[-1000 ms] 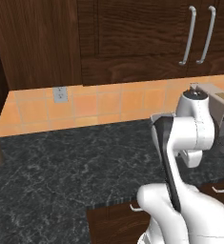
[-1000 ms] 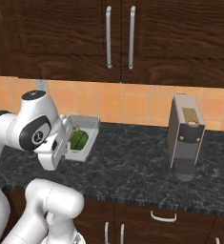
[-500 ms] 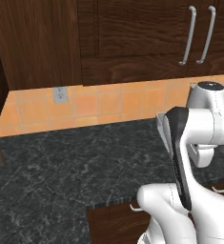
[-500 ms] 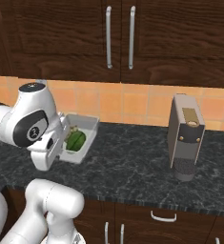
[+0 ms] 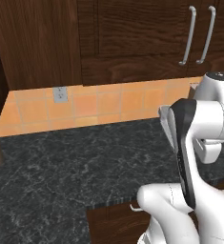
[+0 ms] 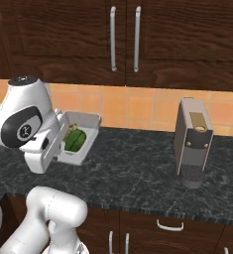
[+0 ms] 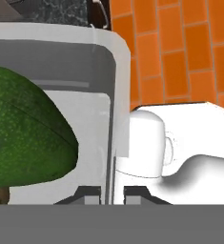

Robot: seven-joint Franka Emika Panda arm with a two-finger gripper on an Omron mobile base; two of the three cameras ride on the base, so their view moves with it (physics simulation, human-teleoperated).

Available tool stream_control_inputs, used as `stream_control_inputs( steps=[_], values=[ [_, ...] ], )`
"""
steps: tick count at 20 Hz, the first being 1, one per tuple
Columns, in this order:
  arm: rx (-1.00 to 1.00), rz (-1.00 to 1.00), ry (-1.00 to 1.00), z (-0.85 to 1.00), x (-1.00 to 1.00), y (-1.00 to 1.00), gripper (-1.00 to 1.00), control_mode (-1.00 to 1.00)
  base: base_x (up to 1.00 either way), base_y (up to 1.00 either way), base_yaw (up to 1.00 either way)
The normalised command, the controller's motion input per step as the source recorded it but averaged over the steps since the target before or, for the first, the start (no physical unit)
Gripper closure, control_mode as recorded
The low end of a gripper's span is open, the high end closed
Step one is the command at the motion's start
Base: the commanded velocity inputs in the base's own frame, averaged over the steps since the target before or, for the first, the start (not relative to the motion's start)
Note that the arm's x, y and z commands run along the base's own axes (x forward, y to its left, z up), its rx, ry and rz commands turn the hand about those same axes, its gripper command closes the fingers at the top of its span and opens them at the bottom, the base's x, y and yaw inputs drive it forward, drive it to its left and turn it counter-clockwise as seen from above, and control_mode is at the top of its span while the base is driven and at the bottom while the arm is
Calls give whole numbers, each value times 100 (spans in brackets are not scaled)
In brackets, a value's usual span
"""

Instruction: Take the meat container that has the fish and place it on the second highest rack of the freezer. Then take the vegetable container that has the onion and avocado and place it on the highest rack of the freezer.

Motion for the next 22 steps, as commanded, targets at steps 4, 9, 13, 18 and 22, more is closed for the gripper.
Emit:
stream_control_inputs(
  steps=[4,9,13,18,22],
  values=[
    [0,0,0,18,-13,-7,100,-100,0,0,0],
    [0,0,0,0,-17,-7,100,-100,0,0,0],
    [0,0,0,0,-1,0,100,-100,0,0,0],
    [0,0,0,0,0,0,100,100,-35,-43,-10],
    [0,0,0,0,0,0,100,100,-36,-94,-46]
  ],
)
